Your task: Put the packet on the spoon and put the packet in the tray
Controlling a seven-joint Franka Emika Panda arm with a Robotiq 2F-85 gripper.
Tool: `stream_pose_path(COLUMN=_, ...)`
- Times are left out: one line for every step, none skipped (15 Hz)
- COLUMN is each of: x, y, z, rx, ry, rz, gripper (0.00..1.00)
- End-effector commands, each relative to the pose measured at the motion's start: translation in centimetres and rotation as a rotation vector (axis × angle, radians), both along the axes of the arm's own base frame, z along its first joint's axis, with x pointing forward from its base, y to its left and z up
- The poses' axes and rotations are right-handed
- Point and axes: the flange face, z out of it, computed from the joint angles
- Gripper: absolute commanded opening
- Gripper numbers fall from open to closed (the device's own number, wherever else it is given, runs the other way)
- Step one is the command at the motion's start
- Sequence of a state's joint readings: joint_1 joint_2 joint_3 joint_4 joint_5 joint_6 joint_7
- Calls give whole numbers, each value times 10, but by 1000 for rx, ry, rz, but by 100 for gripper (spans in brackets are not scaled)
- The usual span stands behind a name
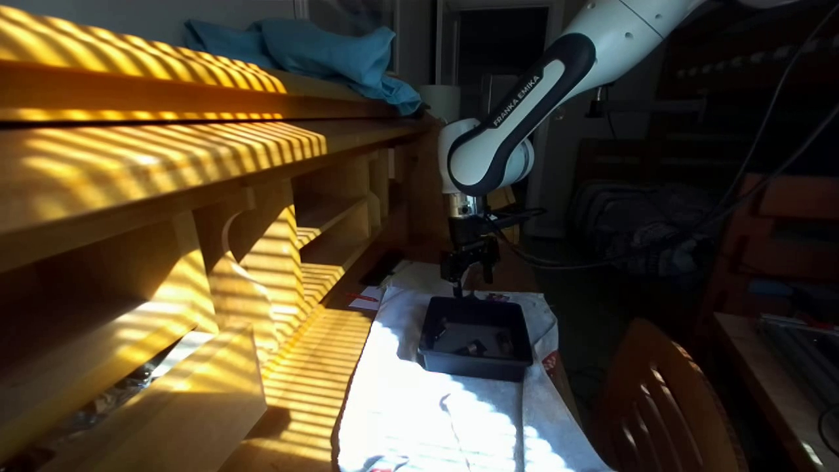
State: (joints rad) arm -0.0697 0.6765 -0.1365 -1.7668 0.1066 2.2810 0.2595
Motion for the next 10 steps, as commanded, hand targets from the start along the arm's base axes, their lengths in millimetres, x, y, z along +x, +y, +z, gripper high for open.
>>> stream_pose_path(x=-18, y=8, z=1, rx=-2, ry=2, rz=112, gripper=100)
stream_pose_path(x=-20, y=9, z=0, rx=-5, ry=8, rz=129, gripper=100)
stream_pose_path(x=-22, y=10, z=-1, rx=-5, ry=10, rz=147, gripper=100)
stream_pose_path(x=-24, y=11, z=-2, rx=-8, ry=16, rz=164, gripper=100)
stream_pose_path(x=-26, y=12, z=-2, rx=-12, ry=21, rz=178, gripper=100)
stream_pose_path(x=-28, y=12, z=-3, rx=-17, ry=29, rz=189, gripper=100)
stream_pose_path(x=-29, y=13, z=-4, rx=-23, ry=42, rz=206, gripper=100)
stream_pose_path(x=-30, y=13, z=-5, rx=-30, ry=48, rz=218, gripper=100)
stream_pose_path(x=-31, y=13, z=-6, rx=-44, ry=58, rz=229, gripper=100)
stream_pose_path(x=-32, y=13, z=-8, rx=-54, ry=63, rz=238, gripper=100)
